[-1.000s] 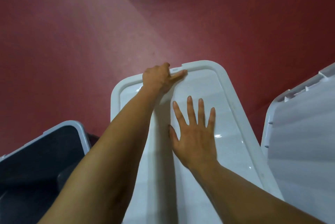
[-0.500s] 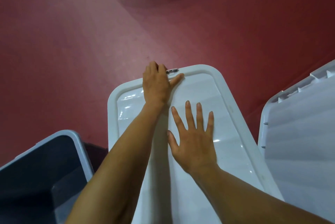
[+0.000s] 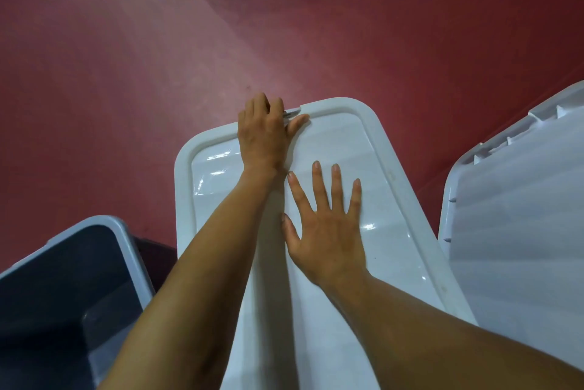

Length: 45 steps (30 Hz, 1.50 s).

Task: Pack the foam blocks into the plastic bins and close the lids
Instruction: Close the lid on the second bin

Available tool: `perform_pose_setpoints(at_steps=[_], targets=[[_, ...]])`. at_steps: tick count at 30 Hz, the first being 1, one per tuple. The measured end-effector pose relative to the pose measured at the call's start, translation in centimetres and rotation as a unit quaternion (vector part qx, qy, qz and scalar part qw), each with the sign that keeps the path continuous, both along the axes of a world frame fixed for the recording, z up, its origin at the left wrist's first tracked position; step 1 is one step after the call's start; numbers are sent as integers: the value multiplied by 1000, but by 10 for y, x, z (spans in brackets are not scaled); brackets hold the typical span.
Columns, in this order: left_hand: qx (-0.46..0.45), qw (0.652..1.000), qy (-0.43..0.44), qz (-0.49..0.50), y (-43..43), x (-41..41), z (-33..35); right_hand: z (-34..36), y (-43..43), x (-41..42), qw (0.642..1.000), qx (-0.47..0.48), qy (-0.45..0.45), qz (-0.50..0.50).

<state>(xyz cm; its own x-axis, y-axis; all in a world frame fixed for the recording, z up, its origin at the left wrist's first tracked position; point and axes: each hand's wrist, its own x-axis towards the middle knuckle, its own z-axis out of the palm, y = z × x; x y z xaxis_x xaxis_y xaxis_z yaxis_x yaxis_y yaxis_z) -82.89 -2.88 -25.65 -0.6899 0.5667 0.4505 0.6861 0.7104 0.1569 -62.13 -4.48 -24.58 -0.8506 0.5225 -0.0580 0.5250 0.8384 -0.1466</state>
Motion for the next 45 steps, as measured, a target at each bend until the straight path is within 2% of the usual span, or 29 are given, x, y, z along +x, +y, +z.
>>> perform_pose_setpoints(at_steps=[9, 14, 15, 17, 21, 23, 24, 27, 29, 33, 37, 45], targets=[[-40, 999, -16, 33, 0, 17, 4, -2, 1, 2, 1000, -11, 4, 0], [15, 994, -111, -2, -14, 29, 9, 0, 2, 3, 1000, -14, 22, 1], [-1, 991, -130, -15, -19, 29, 12, 0, 3, 4, 1000, -17, 24, 2], [-93, 982, -158, -38, -34, 31, 19, 5, 2, 8, 999, -34, 28, 1], [-309, 915, -253, -64, -60, 47, 46, 24, 9, 11, 993, -97, -42, 48], [-341, 886, -308, -68, -66, 60, 67, 49, 26, 2, 978, -158, -111, 74], [-336, 884, -318, -70, -67, 69, 80, 65, 35, 1, 971, -182, -136, 80], [-306, 904, -282, -96, -66, 98, 124, 109, 57, 15, 977, -154, -129, 67], [-314, 906, -253, -127, -57, 118, 157, 133, 67, 36, 982, -129, -129, 45], [-336, 900, -212, -180, -26, 161, 225, 185, 86, 79, 987, -103, -124, 6], [-341, 887, -214, -225, 5, 211, 272, 240, 103, 131, 993, -70, -94, -18], [-329, 862, -168, -348, 74, 332, 319, 319, 140, 269, 989, -39, -58, -129]])
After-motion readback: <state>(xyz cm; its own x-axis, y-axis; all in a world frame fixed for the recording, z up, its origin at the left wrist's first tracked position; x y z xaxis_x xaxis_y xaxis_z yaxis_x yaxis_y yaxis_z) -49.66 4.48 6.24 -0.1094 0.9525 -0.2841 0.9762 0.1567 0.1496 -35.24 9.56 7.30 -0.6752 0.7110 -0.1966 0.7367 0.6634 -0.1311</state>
